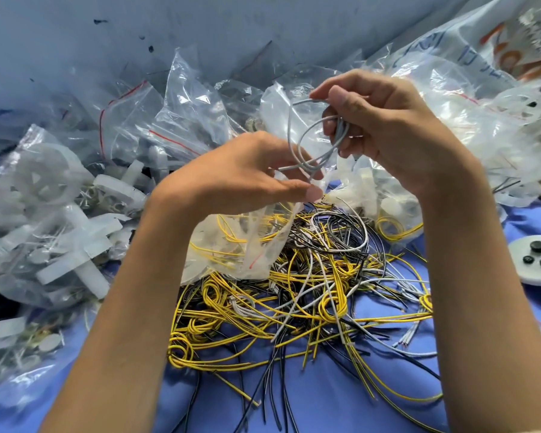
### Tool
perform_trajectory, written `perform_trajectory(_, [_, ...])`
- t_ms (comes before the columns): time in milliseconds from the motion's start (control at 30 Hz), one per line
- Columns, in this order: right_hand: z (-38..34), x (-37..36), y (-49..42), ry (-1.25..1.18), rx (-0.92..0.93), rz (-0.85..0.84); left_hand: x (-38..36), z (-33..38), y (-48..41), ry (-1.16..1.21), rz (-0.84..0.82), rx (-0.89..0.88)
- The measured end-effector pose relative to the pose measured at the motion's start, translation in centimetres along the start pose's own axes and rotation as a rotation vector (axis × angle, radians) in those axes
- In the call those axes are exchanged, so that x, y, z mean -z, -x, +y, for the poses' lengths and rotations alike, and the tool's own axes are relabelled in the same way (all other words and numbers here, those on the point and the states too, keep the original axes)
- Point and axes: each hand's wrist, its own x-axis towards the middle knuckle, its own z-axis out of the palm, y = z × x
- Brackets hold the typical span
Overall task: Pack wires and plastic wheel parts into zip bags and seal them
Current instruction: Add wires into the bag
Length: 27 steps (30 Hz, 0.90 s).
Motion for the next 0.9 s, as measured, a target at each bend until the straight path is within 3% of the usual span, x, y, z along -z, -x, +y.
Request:
perform_trajectory(433, [0.2, 0.3, 0.3, -0.122, -0.017, -0.074, 0.0, -0.2, -0.3, -0.106, 0.087, 0.044])
perform_trajectory(700, [0.4, 0.4, 0.2, 0.01, -0.041, 0.098, 0.4, -0.6, -0.3, -0.077, 0.165, 0.035])
perform_trajectory(900, [1.6, 1.7, -0.3, 0.317, -0.222, 0.385, 1.2, -1.7, 0.1, -0.329, 0.187, 0.157])
